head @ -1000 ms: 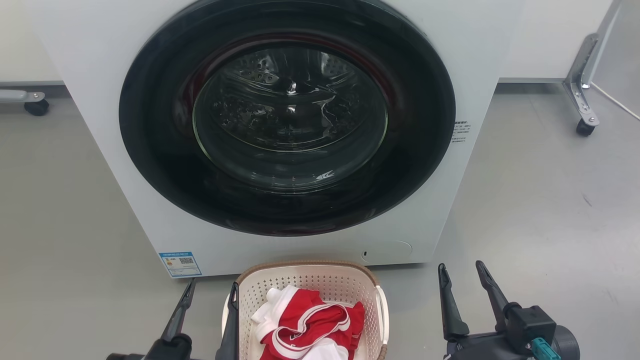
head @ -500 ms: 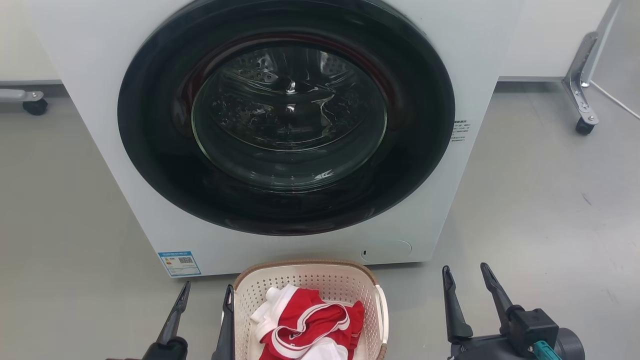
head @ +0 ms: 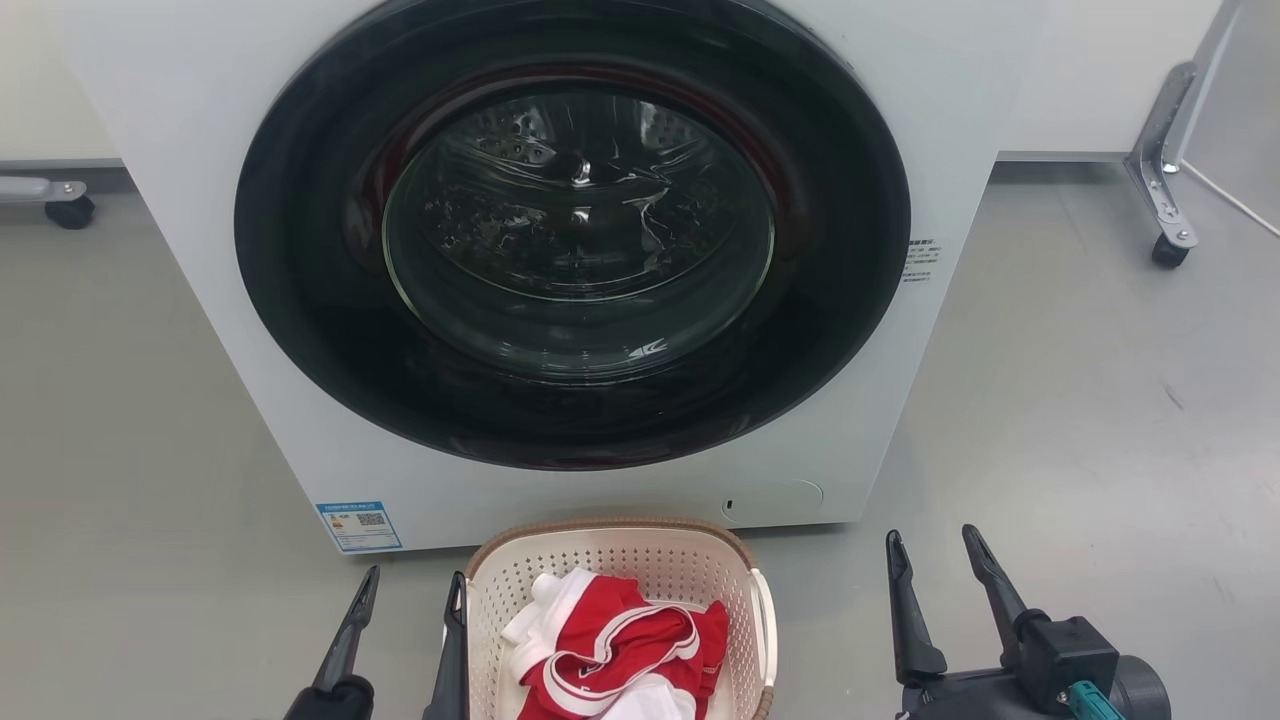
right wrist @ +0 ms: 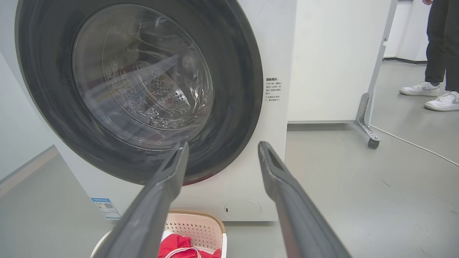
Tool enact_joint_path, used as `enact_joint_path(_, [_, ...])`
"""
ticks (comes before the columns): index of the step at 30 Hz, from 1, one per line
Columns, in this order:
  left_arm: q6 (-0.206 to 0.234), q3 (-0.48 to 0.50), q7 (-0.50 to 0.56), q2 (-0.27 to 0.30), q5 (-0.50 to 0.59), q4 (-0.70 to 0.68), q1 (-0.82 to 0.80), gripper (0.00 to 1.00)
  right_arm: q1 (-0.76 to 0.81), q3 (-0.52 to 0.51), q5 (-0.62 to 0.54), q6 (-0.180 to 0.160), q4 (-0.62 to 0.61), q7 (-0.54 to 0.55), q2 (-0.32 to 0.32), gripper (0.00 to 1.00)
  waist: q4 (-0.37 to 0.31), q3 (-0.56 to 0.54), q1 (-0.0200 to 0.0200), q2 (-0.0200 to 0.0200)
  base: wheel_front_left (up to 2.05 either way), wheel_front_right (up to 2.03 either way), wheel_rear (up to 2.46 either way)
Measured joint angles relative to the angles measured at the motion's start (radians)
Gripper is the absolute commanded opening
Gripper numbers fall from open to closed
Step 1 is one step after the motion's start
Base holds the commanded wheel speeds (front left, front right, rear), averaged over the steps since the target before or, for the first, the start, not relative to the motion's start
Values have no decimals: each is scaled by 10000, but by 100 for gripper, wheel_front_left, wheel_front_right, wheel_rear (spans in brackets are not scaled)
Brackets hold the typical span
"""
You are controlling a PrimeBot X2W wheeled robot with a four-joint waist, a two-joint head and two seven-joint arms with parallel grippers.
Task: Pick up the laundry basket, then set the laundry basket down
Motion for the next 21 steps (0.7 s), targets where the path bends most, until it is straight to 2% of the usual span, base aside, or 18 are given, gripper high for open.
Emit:
enact_joint_path(13, [-6, 111, 0, -61, 73, -153, 31, 100, 26, -31, -2, 0, -96, 0, 15, 100, -3, 74, 0, 0, 0, 0, 0])
enact_joint_path(21, [-8, 128, 0, -113, 84, -483, 40, 100, 10, -86, -23, 19, -483, -2, 21, 100, -31, 625, 0, 0, 0, 0, 0])
